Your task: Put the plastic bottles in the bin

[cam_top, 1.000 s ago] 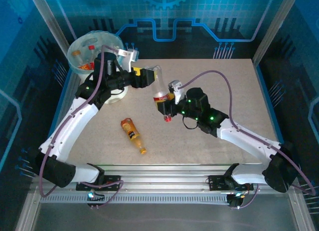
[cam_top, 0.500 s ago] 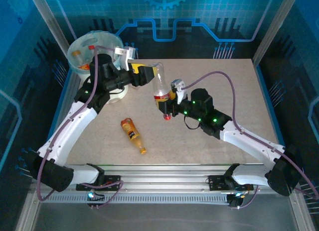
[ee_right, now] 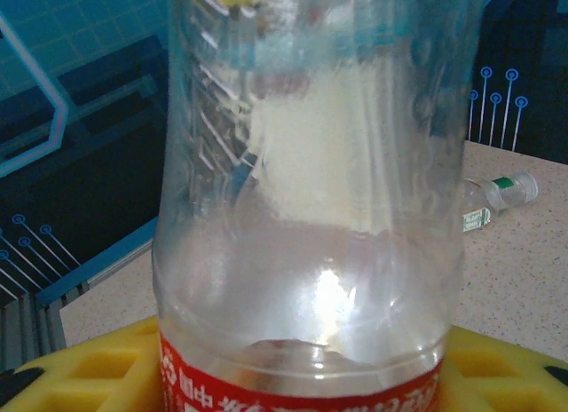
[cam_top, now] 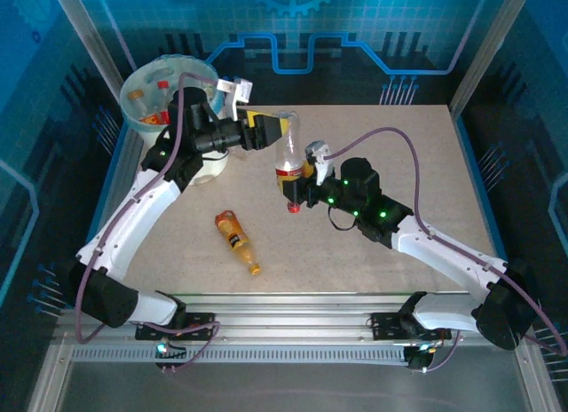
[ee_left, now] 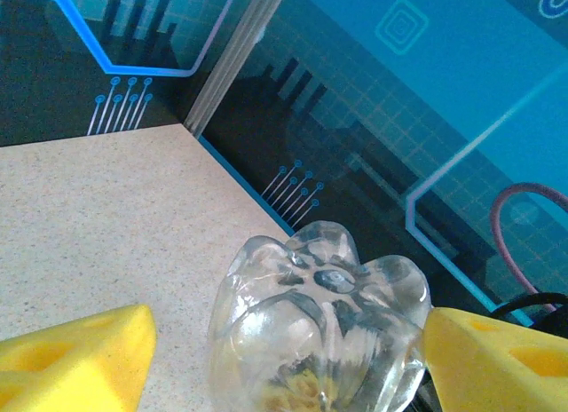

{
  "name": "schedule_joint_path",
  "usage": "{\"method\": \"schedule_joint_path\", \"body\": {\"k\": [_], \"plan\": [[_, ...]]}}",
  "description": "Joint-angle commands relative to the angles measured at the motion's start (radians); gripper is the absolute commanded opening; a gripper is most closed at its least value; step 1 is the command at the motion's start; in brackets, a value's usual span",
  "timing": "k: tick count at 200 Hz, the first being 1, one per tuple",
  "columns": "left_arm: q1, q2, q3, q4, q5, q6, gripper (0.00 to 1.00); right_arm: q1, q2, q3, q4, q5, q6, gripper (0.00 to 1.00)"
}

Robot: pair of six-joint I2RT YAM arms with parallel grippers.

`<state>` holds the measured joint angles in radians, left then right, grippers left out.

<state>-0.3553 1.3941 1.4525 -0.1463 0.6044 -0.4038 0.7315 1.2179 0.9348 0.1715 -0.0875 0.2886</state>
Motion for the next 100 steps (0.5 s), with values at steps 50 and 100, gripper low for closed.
{"method": "schedule_joint_path", "body": {"k": [50,100], "plan": [[-0.015,0.017,-0.011,0.041,0.098,-0.015,0.84,0.012,0.046,0.061,0.047,-0.081,-0.042,0.55],[-0.015,-0.006,-0.026,0.036,0.101,0.005,0.76,0.013,0.057,0.066,0.032,-0.075,-0.03,0.56]]}}
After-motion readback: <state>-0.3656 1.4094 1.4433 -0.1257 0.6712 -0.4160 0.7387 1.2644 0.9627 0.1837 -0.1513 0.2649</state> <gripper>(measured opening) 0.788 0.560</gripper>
